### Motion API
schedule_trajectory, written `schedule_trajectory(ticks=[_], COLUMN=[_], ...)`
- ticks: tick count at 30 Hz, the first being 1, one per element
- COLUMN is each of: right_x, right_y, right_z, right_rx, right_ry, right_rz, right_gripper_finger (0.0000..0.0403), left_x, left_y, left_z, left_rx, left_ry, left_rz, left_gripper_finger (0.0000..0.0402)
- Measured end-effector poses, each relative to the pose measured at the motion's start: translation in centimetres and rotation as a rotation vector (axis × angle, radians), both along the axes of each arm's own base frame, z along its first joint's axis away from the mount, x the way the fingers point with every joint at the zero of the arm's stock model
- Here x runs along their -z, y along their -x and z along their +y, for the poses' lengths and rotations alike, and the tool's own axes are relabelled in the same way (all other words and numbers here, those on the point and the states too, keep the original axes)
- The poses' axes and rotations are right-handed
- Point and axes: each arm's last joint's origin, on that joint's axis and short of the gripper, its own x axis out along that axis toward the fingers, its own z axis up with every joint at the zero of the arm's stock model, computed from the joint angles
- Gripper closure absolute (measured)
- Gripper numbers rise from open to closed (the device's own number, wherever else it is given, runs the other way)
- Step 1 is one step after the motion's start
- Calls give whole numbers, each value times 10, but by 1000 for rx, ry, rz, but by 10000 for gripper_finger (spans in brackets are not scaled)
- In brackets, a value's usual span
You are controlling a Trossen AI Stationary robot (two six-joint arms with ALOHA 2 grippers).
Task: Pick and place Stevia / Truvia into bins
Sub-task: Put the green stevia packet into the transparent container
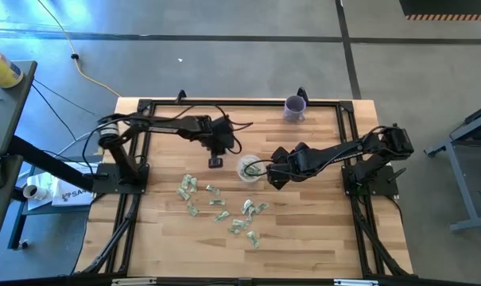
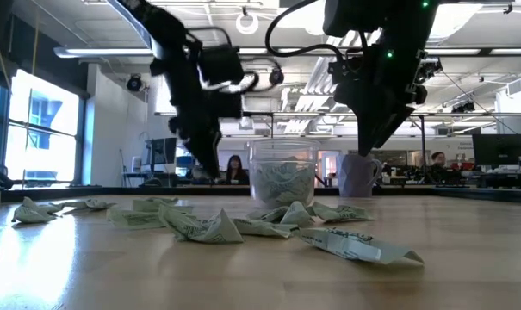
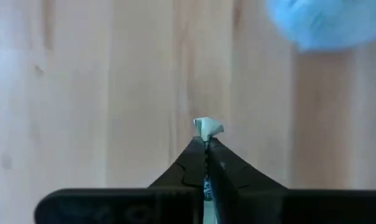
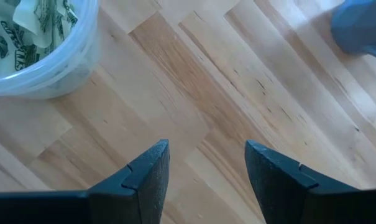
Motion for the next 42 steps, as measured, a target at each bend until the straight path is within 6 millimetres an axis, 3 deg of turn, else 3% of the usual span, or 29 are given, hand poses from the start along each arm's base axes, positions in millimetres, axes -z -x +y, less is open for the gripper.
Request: schedule_trajectory(ticks=[7, 12, 20, 25, 34, 37, 42], right_x=[-2, -22, -65, -75, -75, -75, -75], right_y=[1, 16, 53, 61, 62, 62, 62], right_z=[-1, -4, -11, -12, -11, -12, -15], right_rx=[4, 76, 174, 163, 124, 81, 23], right_ry=[23, 102, 161, 162, 150, 163, 194], right_rz=[-2, -57, -181, -211, -176, -147, -97], right_gripper_finger=[203, 203, 202, 203, 196, 194, 196], left_x=[-58, -79, -56, -40, -7, -12, -28], left_y=[-6, -24, -51, -62, -70, -74, -79], left_z=[-1, -14, -55, -51, -50, -48, -46], left_rx=[49, 188, 327, 299, 284, 244, 144], left_ry=[44, 104, 134, 92, 116, 95, 92], left_rz=[-221, -378, -379, -381, -291, -330, -312], left_gripper_finger=[373, 372, 369, 354, 354, 315, 217])
